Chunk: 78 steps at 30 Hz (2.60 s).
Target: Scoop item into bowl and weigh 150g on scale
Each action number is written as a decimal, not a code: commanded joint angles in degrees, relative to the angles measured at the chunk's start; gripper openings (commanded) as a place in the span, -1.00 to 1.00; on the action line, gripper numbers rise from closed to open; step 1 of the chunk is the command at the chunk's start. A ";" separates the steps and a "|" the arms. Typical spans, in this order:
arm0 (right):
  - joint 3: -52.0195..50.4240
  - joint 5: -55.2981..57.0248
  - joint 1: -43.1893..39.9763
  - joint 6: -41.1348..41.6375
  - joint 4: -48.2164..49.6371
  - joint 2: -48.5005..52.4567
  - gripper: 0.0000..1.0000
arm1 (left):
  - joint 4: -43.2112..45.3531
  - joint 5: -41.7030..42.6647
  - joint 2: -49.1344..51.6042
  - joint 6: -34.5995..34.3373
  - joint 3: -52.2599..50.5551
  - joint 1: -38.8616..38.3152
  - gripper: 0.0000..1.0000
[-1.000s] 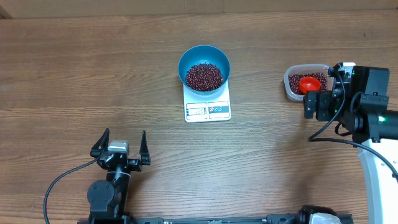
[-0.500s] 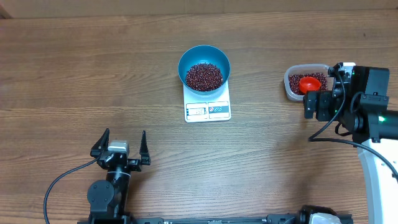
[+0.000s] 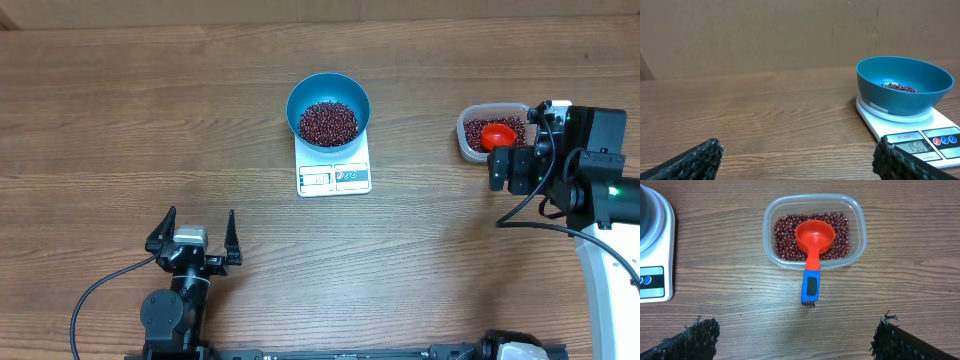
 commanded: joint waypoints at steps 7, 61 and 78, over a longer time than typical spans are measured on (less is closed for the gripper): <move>2.01 0.55 0.11 0.24 0.07 -0.11 1.00 | -0.11 -0.17 -0.66 1.27 -0.22 0.39 0.99; -66.23 -14.36 0.48 24.09 76.15 -55.47 1.00 | -0.11 -0.17 -0.66 1.27 -0.22 0.39 0.99; -66.23 -6.14 1.70 23.61 52.41 -68.91 1.00 | -0.11 -0.17 -0.63 1.27 -0.22 0.39 0.99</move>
